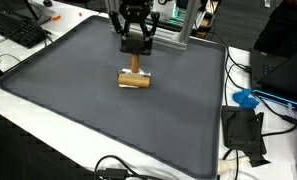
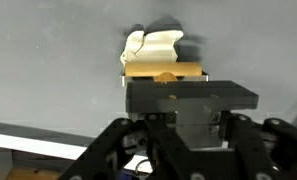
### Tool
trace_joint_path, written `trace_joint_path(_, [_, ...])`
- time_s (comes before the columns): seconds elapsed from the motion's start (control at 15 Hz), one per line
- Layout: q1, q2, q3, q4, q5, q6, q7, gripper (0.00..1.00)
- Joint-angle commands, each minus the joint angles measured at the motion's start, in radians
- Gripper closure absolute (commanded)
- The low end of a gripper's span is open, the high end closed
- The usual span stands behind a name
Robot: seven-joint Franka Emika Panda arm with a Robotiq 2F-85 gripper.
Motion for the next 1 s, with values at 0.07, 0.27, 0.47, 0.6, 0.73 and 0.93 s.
trace_joint_path(0.07, [-0.009,-0.013,-0.033,-0.084,-0.021,-0.065,0.076,0.77])
trace_joint_path(0.27, [-0.003,-0.025,-0.037,-0.096,-0.026,-0.061,0.155,0.77])
trace_joint_path(0.47, [0.0,-0.035,-0.04,-0.103,-0.025,-0.072,0.23,0.77])
trace_joint_path(0.6, [0.001,-0.041,-0.041,-0.107,-0.022,-0.085,0.277,0.77])
trace_joint_path(0.73, [0.002,-0.046,-0.042,-0.107,-0.017,-0.108,0.32,0.77])
trace_joint_path(0.93, [0.001,-0.049,-0.041,-0.101,0.001,-0.152,0.364,0.77])
